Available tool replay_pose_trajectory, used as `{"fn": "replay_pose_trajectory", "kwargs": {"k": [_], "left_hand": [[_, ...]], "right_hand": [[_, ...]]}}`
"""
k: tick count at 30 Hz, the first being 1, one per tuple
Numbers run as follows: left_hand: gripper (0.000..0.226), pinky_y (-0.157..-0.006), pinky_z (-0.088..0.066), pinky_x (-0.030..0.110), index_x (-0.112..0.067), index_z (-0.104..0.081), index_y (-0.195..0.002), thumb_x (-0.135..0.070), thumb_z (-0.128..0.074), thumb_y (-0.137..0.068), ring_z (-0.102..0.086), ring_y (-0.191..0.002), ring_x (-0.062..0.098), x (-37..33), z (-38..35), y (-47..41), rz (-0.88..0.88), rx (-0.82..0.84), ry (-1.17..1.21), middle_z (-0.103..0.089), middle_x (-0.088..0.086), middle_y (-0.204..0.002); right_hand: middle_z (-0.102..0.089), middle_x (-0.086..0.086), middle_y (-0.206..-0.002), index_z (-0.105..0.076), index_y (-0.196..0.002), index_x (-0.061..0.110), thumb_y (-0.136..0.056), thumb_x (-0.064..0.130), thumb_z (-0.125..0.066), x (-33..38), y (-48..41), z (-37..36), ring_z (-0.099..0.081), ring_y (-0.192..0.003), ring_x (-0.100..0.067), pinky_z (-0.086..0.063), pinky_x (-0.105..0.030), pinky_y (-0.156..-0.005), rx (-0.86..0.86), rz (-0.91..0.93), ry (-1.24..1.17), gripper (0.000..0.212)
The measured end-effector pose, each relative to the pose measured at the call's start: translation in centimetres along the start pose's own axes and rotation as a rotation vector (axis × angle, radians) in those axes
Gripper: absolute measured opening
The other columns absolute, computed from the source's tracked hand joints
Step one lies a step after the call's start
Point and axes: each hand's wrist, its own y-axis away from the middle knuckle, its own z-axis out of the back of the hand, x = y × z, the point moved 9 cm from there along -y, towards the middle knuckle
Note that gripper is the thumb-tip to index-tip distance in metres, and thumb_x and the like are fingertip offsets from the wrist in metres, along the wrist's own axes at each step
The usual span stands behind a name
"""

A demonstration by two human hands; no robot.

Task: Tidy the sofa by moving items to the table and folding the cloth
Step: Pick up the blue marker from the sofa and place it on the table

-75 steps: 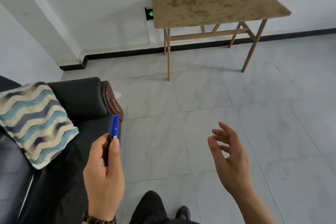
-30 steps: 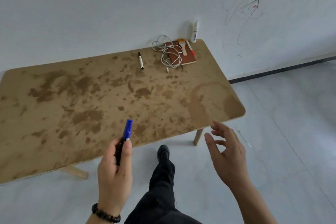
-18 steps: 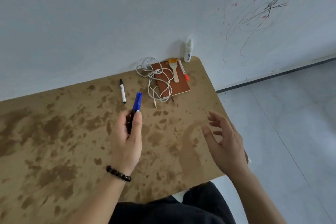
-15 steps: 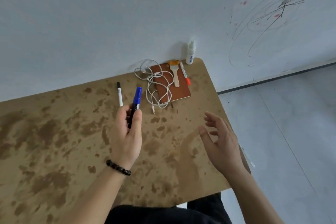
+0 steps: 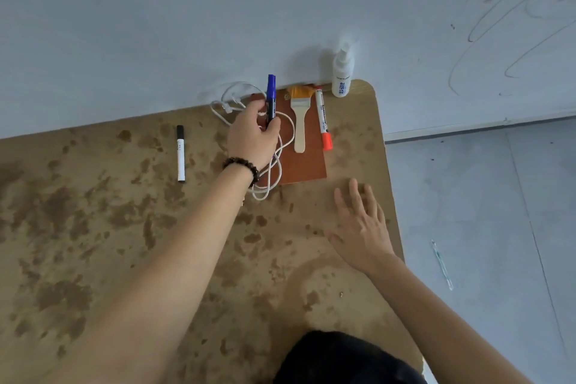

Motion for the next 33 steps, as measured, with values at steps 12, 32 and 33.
{"fn": "replay_pose_trajectory", "kwargs": {"k": [12, 32, 33], "left_hand": [[0.042, -0.068, -0.039, 0.03, -0.008, -0.051, -0.11, -0.039, -0.067, -0.087, -0.06, -0.096, 0.028, 2.2, -6.3, -3.8, 0.016, 0.002, -0.283, -0.063, 0.011, -0.108], [0.044, -0.09, -0.05, 0.034, -0.013, -0.049, -0.139, -0.019, -0.055, -0.096, -0.055, -0.111, 0.026, 1.0, -7.2, -1.1, -0.275, 0.145, -0.359, -0.045, 0.012, -0.129], [0.045, -0.09, -0.05, 0.035, -0.014, -0.048, -0.14, -0.022, -0.054, -0.096, -0.053, -0.114, 0.025, 0.9, -6.7, -0.9, -0.277, 0.143, -0.365, -0.045, 0.012, -0.13]], "right_hand": [[0.012, -0.011, -0.164, -0.004, -0.157, 0.022, -0.094, 0.054, -0.051, 0.1, -0.6, -0.6, 0.008, -0.15, -0.041, -0.009, -0.049, -0.121, -0.026, -0.007, 0.068, 0.085], [0.006, -0.012, -0.164, -0.012, -0.156, 0.022, -0.09, 0.053, -0.057, 0.3, -0.6, -0.2, 0.002, -0.15, -0.042, -0.015, -0.05, -0.12, -0.067, -0.017, 0.081, 0.086], [0.005, -0.012, -0.164, -0.012, -0.156, 0.022, -0.09, 0.054, -0.058, 0.3, -0.6, -0.1, 0.001, -0.15, -0.042, -0.016, -0.05, -0.12, -0.066, -0.015, 0.084, 0.086]]}}
